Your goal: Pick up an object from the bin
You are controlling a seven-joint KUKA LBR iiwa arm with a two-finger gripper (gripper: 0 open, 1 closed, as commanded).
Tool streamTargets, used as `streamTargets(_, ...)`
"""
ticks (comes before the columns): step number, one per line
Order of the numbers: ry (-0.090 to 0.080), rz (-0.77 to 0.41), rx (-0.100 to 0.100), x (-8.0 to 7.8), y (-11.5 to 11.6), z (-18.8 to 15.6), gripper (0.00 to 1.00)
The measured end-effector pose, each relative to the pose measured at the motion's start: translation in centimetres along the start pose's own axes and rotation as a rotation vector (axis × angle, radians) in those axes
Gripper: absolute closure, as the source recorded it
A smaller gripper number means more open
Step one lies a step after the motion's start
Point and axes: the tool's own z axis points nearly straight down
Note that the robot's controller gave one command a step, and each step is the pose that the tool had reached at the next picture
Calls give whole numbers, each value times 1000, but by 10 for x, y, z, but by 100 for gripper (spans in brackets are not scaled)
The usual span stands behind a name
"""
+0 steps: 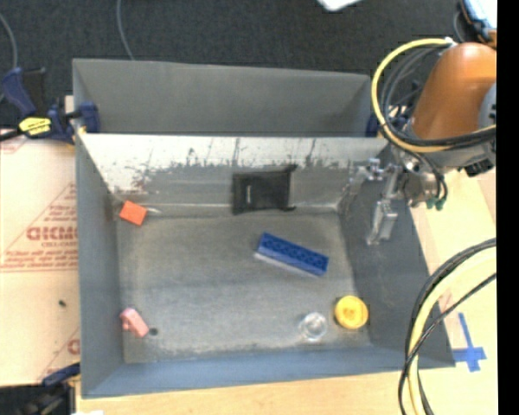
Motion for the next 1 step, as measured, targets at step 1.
streamTargets(1, -8, -4, 2, -2, 1, -6, 0)
